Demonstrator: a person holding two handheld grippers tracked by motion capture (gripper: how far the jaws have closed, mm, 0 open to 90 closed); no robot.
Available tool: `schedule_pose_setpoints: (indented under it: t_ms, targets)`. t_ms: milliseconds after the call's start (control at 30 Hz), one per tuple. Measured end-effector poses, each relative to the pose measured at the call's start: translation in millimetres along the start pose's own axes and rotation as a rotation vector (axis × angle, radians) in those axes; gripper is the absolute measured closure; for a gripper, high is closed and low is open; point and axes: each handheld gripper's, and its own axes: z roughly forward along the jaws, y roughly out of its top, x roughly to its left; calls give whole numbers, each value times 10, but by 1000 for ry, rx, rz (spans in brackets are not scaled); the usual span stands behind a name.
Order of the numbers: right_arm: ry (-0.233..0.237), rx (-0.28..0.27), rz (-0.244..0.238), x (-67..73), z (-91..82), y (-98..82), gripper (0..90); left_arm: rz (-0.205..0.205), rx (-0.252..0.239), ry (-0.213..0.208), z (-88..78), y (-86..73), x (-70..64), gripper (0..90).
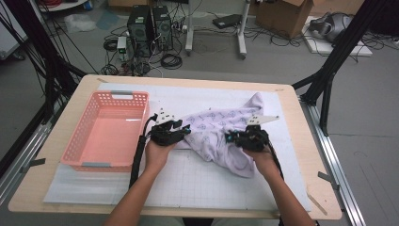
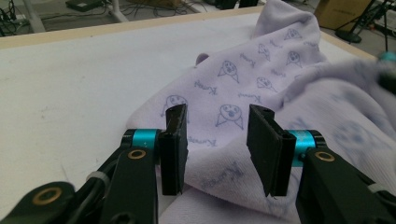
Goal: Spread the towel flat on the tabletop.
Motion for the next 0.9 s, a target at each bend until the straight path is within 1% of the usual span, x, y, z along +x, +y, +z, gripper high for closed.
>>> schedule_pose_setpoints:
  t_ms: [33, 67, 100, 133, 167, 200, 267, 300, 367, 400, 467, 533, 567, 600, 633, 667, 700, 733, 767, 800, 833, 900]
  targets:
    - [-28, -16, 10, -63, 15, 52, 806, 3, 0, -2, 1, -2, -4, 573]
    - [-45, -24, 29, -120, 38, 102, 806, 0, -3, -3, 2, -5, -14, 565]
    - [-56, -28, 32, -174, 72, 156, 806, 1, -6, -5, 1, -7, -19, 563]
    - [-81, -32, 31, -208, 106, 202, 806, 3, -5, -9, -2, -9, -23, 561]
    - [-93, -34, 34, -251, 151, 247, 807, 4, -7, -11, -3, -11, -28, 560]
    - [-114, -34, 34, -288, 196, 288, 808, 4, -7, -14, -4, -14, -31, 559]
    - [-153, -37, 50, -378, 284, 360, 810, 7, -3, -22, -6, -19, -33, 559]
    - [-180, -36, 54, -422, 321, 392, 812, 12, 0, -25, -6, -20, -36, 558]
    - [-233, -42, 79, -522, 375, 449, 812, 21, 6, -41, -1, -25, -47, 556]
    - [-266, -57, 93, -576, 384, 466, 813, 24, 10, -50, 6, -29, -60, 553]
    - [-320, -92, 144, -690, 373, 477, 814, 49, 26, -66, 28, -43, -87, 545]
    - [-383, -106, 173, -790, 338, 465, 813, 76, 47, -79, 67, -68, -115, 526]
    - [-408, -114, 190, -833, 311, 449, 813, 91, 67, -85, 92, -84, -125, 515]
    - [-421, -117, 216, -867, 282, 430, 811, 101, 84, -89, 121, -102, -131, 502]
    - [-414, -118, 233, -899, 258, 412, 808, 104, 104, -94, 150, -121, -139, 487]
    - [-403, -106, 236, -915, 237, 398, 798, 106, 120, -94, 179, -139, -147, 471]
    - [-400, -98, 232, -910, 215, 387, 780, 111, 135, -104, 202, -154, -154, 459]
    - [-396, -98, 231, -898, 185, 377, 751, 106, 145, -118, 222, -167, -167, 450]
    - [-384, -108, 233, -885, 149, 365, 723, 112, 152, -132, 237, -176, -181, 443]
    - [-370, -116, 236, -860, 106, 352, 702, 129, 161, -137, 246, -181, -201, 440]
    - [-369, -119, 226, -832, 56, 337, 677, 142, 167, -141, 256, -186, -228, 440]
    - [-349, -129, 208, -770, -54, 295, 653, 180, 181, -139, 281, -197, -270, 440]
